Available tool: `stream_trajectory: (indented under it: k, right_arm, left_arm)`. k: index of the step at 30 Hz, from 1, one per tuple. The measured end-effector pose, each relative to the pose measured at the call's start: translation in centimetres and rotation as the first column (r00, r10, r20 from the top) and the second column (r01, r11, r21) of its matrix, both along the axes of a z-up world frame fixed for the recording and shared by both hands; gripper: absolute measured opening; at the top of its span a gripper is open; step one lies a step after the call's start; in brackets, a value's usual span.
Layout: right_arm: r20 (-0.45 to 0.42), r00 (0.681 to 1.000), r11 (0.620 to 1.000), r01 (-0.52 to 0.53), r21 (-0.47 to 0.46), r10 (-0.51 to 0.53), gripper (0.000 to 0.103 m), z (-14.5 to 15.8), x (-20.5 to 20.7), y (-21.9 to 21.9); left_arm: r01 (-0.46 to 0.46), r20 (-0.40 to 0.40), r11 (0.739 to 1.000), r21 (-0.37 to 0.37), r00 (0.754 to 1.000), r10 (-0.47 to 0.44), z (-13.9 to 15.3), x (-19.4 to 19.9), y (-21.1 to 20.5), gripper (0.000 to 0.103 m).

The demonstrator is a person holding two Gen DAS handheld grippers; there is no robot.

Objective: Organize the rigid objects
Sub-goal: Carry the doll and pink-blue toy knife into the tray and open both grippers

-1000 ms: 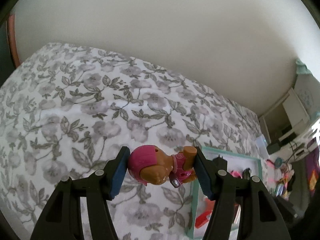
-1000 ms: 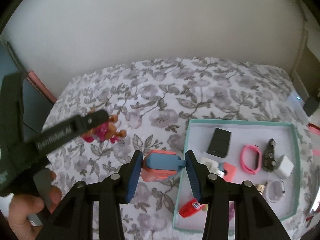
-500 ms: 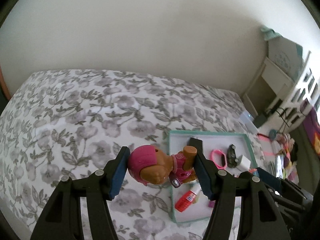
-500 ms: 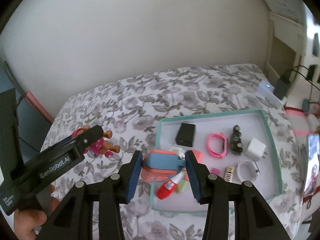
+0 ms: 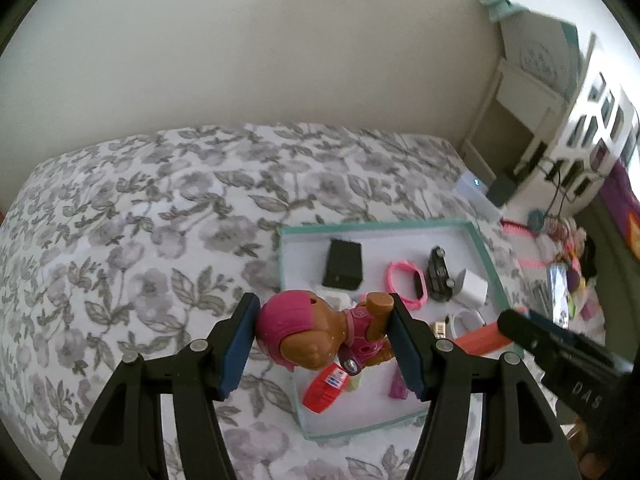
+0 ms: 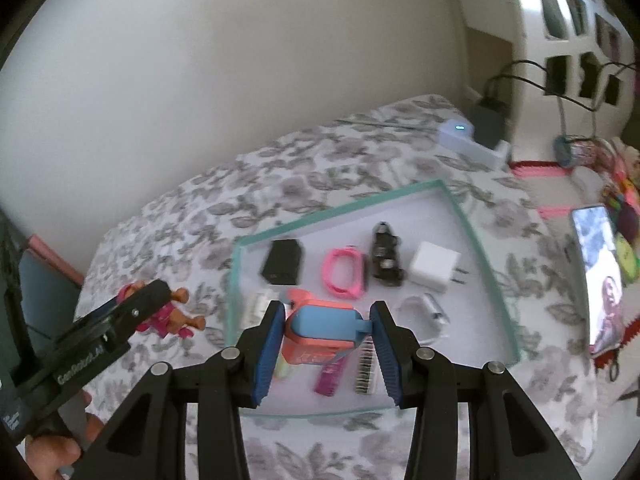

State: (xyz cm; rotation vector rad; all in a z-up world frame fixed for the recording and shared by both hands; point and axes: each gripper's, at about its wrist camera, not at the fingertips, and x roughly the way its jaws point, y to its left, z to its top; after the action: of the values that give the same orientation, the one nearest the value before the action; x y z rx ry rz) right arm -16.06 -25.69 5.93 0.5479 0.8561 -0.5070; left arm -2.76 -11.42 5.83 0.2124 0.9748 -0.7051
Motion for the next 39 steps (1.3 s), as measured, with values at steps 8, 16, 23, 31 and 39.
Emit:
stream_trajectory:
  k: [8,16,23,31,39]
  right_arm:
    - [-0.093,0.995,1.000,0.029,-0.008,-0.030,0.047,-2.0,-0.6,-1.6]
    - [-0.160,0.987,1.000,0.017,-0.011,-0.019,0.047,-3.4,-0.2,-1.7]
    - [-0.179,0.984,1.000,0.014,-0.016,-0.017,0.047,-4.0,0.2,-1.6]
    - [-0.180,0.983,0.999,0.031,0.014,-0.028,0.047,-5.1,0.5,-2.1]
    - [-0.148,0.988,0.999,0.043,0.028,-0.038,0.047,-5.3,0.8,-2.7]
  left_arm:
    - [0.090,0.012,0.991,0.099,0.996,-0.091,-2.8,-2.6,-3.4,0.065]
    - [0.131,-0.009,0.983,0.126,0.991,-0.131,-4.7,-3.6,-5.0,0.065]
    - [0.128,-0.019,0.984,0.124,0.992,-0.126,-5.4,-3.4,-5.1,0.065]
    - [0.125,-0.027,0.985,0.122,0.992,-0.123,-5.8,-3.1,-5.1,0.065]
    - [0.123,-0.005,0.985,0.121,0.992,-0.124,-5.5,-3.2,-5.4,0.068]
